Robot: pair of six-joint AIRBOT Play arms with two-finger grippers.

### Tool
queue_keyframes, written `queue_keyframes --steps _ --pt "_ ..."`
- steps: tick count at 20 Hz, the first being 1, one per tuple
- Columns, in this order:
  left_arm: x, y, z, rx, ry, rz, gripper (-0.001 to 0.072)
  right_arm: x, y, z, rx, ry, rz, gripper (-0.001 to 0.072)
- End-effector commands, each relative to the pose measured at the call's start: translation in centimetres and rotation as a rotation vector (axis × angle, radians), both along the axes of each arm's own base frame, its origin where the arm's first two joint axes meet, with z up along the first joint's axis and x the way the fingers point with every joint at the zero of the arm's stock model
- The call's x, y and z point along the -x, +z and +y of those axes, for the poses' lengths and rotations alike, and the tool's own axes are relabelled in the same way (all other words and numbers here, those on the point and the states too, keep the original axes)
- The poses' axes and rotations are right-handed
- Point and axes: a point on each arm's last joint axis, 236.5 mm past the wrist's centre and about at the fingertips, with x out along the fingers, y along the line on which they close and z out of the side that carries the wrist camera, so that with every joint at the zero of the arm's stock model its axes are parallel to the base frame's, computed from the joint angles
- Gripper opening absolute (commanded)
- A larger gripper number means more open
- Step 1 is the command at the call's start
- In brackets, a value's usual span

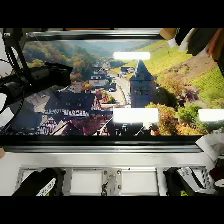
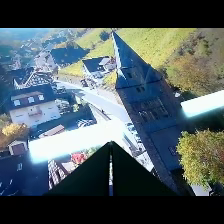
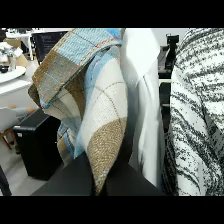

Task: Fold the clothes and pants, and hang the long-sleeved shirts on hangers.

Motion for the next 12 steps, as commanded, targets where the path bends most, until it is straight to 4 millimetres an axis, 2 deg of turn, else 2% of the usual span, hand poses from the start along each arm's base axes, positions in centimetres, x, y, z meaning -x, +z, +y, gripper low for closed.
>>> queue_keyframes --steps 1,5,6,7,8,9,12 --pt "0.0 0.0 0.0 0.0 -0.001 0.001 0.0011 -0.1 -2.1 -0.5 -0.081 0.002 0.029 0.0011" --pt "0.0 0.0 0.0 0.0 -0.001 0.001 0.0011 0.1 -1.6 0.3 -0.069 0.003 0.026 0.0028" --pt "0.0 0.0 0.0 0.0 -0.001 0.001 0.0011 0.1 -1.4 0.6 -0.064 0.004 0.024 0.0051" --pt "0.0 0.0 0.0 0.0 -0.001 0.001 0.0011 0.1 -1.1 1.0 -0.058 0.008 0.019 0.0217" --pt "0.0 0.0 0.0 0.0 -0.001 0.001 0.0011 0.1 -0.7 1.5 -0.05 0.015 0.01 0.0422" --pt "0.0 -0.1 0.0 -0.001 -0.001 0.001 0.0011 0.0 -0.2 2.1 -0.04 0.028 -0.005 0.0476" --pt "0.0 -0.1 0.0 -0.001 -0.001 0.002 0.0011 -0.7 2.2 4.5 0.015 0.093 -0.089 0.0475"
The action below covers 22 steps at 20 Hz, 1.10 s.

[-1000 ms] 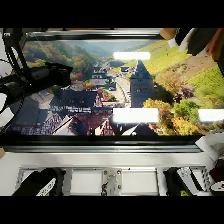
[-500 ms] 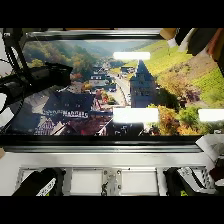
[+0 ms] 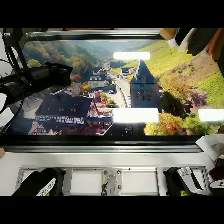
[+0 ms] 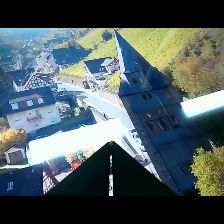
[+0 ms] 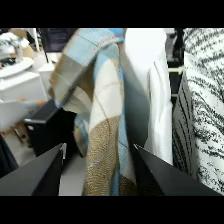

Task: Fold the clothes and pants, and hang the long-sleeved shirts on hangers.

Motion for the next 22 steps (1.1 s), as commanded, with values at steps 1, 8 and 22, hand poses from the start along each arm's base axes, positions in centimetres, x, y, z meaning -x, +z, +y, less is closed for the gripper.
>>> queue_keyframes --steps 1,8,22 --pt "0.0 -0.1 0.0 -0.001 0.0 0.001 0.0011 -0.9 2.8 2.9 0.061 0.082 -0.108 0.0475" --pt "0.0 -0.1 0.0 -0.002 0.0 0.001 0.0011 -10.4 5.4 12.8 0.155 0.681 -0.154 0.0475" --pt "1.2 -1.8 -0.2 -0.032 -0.03 0.078 0.0011 -22.6 -17.1 42.7 -0.094 1.768 0.62 0.0468"
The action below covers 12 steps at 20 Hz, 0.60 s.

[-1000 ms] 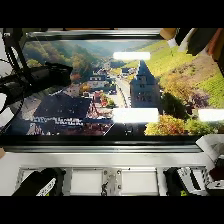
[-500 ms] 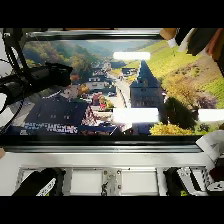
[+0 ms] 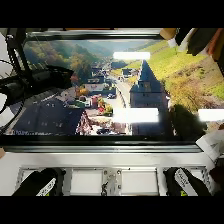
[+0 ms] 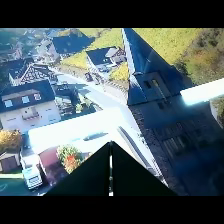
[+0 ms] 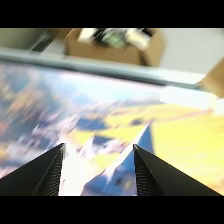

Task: Fold the clothes and pants, and hang the long-sleeved shirts on hangers.

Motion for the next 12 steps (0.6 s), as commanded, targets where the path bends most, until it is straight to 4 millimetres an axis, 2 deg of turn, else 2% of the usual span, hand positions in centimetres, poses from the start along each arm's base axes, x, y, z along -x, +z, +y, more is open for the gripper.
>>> queue_keyframes --steps 1,4,6,9,12 --pt "0.5 -0.7 -0.1 -0.011 -0.013 0.032 0.0011 -0.2 -8.7 9.0 0.081 0.23 0.209 0.0468" --pt "0.5 -0.7 -0.1 -0.011 -0.013 0.032 0.0011 0.1 -15.9 16.9 0.045 0.382 0.304 0.0468" --pt "0.6 -0.9 -0.1 -0.015 -0.016 0.04 0.0011 1.0 -20.4 21.1 0.034 0.44 0.353 0.0468" --pt "0.7 -0.9 -0.1 -0.016 -0.017 0.043 0.0011 3.1 -24.9 25.0 0.053 0.523 0.436 0.0469" --pt "0.6 -0.9 -0.1 -0.015 -0.016 0.04 0.0011 4.3 -26.7 27.1 0.072 0.581 0.481 0.0462"
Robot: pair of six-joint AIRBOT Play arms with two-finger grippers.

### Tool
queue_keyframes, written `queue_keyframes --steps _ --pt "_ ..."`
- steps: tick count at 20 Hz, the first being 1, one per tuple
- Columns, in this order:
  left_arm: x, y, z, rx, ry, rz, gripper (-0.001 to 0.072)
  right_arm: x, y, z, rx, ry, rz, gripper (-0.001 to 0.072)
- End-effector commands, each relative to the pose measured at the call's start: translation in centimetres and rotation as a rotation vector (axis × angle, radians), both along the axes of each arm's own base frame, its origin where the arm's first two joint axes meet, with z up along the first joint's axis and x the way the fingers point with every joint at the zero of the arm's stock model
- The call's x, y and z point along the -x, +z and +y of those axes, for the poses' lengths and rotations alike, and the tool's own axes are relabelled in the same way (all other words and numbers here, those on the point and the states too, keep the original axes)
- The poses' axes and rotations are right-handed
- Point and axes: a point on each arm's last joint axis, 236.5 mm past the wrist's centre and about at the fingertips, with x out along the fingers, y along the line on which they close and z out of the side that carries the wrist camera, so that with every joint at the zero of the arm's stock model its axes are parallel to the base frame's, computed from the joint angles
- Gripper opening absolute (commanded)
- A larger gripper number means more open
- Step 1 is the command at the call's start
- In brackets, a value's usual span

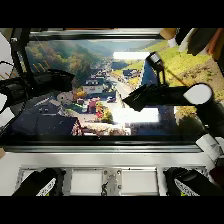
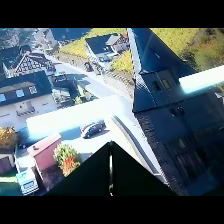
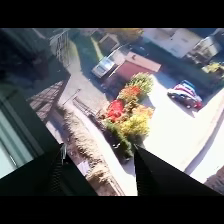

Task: Fold the clothes and pants, and hang the long-sleeved shirts on hangers.

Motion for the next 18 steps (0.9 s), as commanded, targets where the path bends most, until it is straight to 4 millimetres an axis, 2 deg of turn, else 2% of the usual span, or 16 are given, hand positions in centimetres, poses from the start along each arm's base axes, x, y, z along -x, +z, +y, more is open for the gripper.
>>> queue_keyframes --steps 1,3,18 --pt "0.03 -0.07 -0.02 -0.002 -0.001 0.002 0.0011 1.65 -3.03 2.91 0.025 0.066 0.044 0.0371" --pt "0.04 -0.06 -0.02 -0.001 -0.001 0.002 0.0011 1.62 -3.33 2.99 0.028 0.067 0.051 0.0019" --pt "0.04 -0.06 -0.02 -0.001 -0.001 0.002 0.0011 1.58 -3.41 3.01 0.029 0.067 0.053 0.0019"
